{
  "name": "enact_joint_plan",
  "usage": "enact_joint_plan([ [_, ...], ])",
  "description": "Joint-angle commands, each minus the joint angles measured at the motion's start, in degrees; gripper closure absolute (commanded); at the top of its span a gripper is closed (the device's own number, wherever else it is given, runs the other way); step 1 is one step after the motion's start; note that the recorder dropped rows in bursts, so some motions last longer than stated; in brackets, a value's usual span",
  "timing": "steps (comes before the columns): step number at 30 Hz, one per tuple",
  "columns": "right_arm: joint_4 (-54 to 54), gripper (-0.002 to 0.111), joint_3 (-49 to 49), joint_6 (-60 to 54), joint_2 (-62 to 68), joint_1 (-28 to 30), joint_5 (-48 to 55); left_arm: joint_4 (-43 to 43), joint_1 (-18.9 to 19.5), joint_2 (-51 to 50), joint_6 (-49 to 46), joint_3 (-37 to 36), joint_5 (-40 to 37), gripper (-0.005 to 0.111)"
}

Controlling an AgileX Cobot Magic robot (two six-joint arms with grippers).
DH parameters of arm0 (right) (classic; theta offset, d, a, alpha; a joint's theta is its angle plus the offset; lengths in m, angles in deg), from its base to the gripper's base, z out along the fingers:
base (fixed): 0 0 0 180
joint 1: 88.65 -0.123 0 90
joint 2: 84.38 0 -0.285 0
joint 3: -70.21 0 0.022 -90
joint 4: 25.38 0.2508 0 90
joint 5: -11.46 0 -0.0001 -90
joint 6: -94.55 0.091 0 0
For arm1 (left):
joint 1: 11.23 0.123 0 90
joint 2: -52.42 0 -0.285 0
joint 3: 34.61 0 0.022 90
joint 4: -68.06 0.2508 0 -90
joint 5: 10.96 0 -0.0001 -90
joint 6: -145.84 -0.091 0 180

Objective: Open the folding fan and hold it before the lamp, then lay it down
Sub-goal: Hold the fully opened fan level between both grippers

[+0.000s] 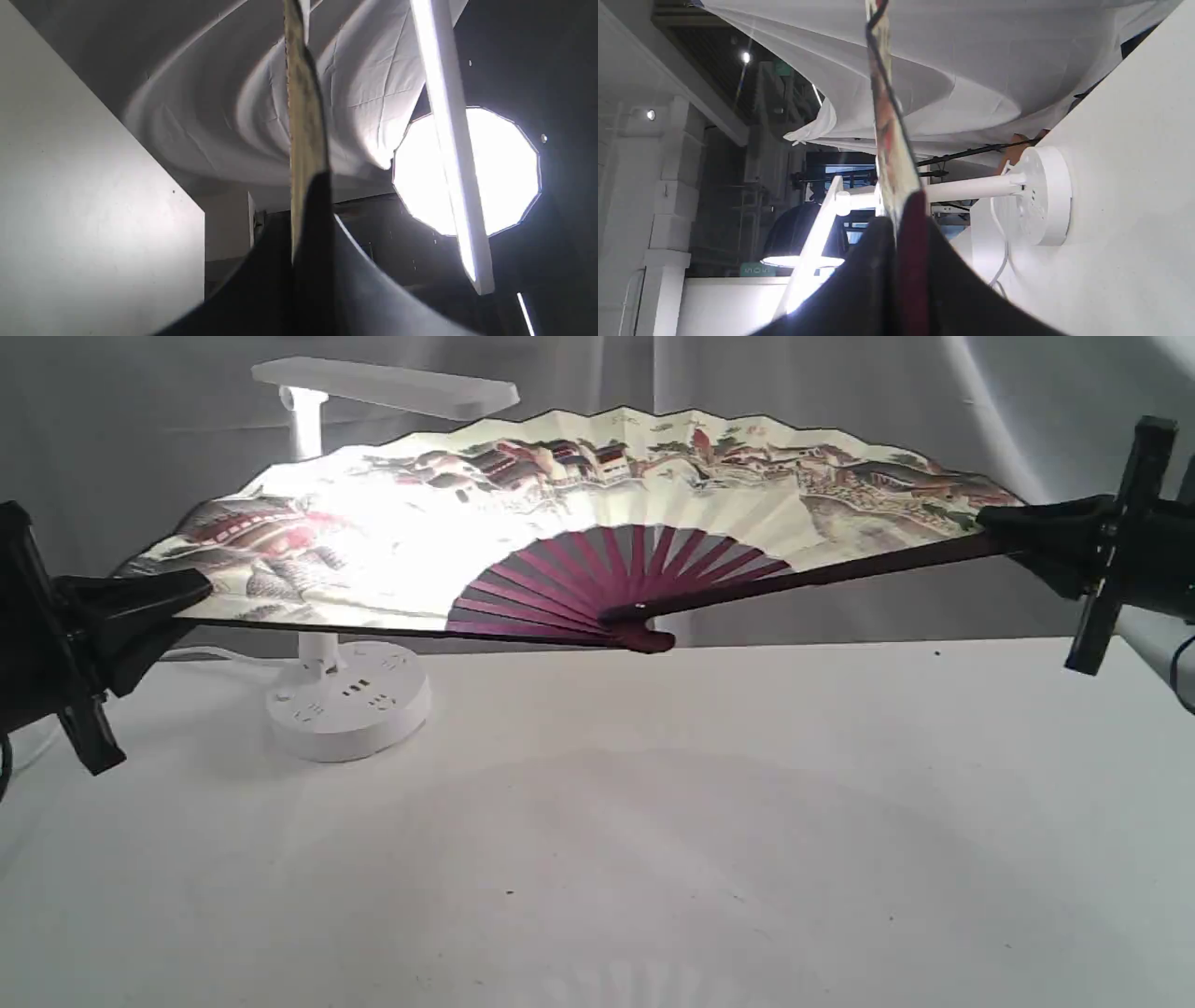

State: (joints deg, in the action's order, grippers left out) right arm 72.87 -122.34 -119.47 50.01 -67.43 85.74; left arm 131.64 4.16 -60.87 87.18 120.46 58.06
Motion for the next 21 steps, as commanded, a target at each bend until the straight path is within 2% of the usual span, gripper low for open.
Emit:
enact_joint_plan([
  [1, 1.69, 0.108, -0.27, -1.01, -1.05, 2.13, -4.31, -6.08, 1.98, 0.83, 1.22, -0.09, -2.06, 0.107],
  [21, 1.69, 0.108, -0.27, -0.72, -1.05, 2.13, -4.31, -6.01, 1.98, 0.88, 1.22, -0.09, 0.57, 0.107],
])
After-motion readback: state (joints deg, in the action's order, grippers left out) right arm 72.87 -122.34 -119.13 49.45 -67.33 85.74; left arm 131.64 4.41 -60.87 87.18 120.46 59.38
